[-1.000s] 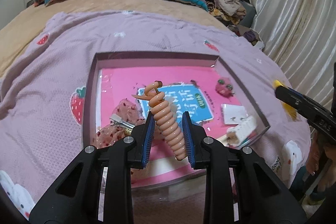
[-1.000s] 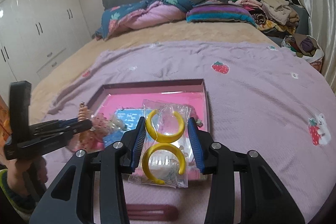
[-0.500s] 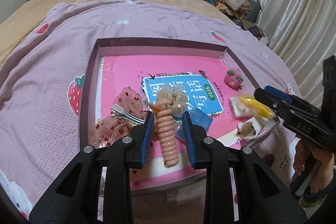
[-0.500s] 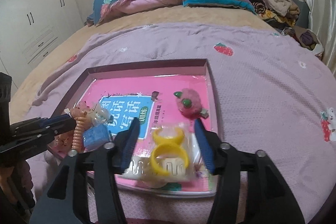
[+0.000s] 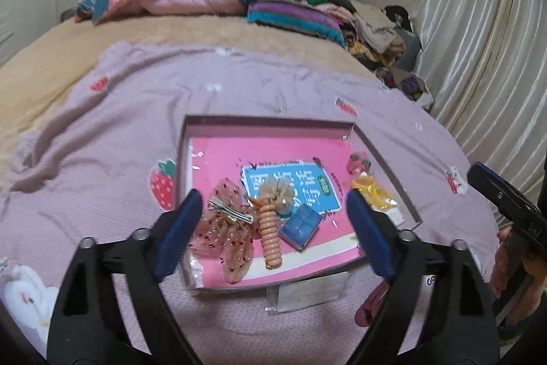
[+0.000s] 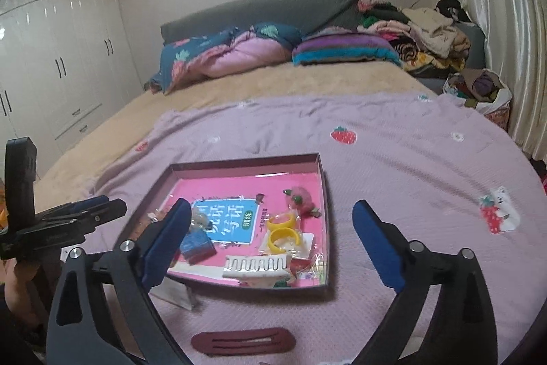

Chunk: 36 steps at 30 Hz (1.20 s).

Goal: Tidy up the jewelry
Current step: 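Open the left tool to release the hair tie while the right releases the earring bag, then withdraw both open tools toward the remaining items on the bed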

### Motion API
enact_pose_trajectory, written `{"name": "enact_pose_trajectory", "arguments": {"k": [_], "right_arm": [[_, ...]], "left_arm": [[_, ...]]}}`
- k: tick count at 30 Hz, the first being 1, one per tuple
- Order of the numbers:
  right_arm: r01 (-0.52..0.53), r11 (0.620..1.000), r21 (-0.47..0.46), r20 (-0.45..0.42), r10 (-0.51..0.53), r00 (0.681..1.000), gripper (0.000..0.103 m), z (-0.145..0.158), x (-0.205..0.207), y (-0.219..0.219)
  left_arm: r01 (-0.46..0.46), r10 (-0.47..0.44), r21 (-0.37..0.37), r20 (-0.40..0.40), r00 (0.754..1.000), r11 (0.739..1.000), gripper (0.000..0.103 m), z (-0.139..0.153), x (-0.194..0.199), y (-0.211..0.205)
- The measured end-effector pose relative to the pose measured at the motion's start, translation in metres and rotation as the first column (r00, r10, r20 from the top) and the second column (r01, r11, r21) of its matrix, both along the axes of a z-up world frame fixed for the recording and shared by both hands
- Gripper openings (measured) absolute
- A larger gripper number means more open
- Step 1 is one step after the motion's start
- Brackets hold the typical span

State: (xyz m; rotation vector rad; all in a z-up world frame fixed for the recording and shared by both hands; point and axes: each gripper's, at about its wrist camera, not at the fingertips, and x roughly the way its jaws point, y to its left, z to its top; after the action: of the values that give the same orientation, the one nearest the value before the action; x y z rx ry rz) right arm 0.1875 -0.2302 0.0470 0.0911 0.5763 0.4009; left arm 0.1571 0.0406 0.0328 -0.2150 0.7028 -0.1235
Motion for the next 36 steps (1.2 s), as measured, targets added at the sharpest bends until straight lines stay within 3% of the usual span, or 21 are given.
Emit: {"name": "enact_pose_trajectory", "arguments": {"k": [2,15,36], "right_arm": [[-0.005,1.000,0.004,0.011,0.005,1.000,0.097,0.006,-0.008,-0.003],[-0.025,1.000,-0.010,0.014,0.025,1.000,0.097,0.012,-0.051,-0.013],[-0.031,0.999,-0.030,-0.187,0.025,0.982,0.097,-0.059,-0.062,-0.011]], "left_arm": [[-0.018,0.018,-0.006,0.023,1.000,1.000,0.093,0.007,-0.010,0.001],[-0.001,0.001,0.016,0.029,1.000,1.000,0.093,0.018,-0.044,-0.007],[0.012,-0.010,0.012,-0.138,0.990,1.000,0.093,-0.051,-0.061,-0.005]]}}
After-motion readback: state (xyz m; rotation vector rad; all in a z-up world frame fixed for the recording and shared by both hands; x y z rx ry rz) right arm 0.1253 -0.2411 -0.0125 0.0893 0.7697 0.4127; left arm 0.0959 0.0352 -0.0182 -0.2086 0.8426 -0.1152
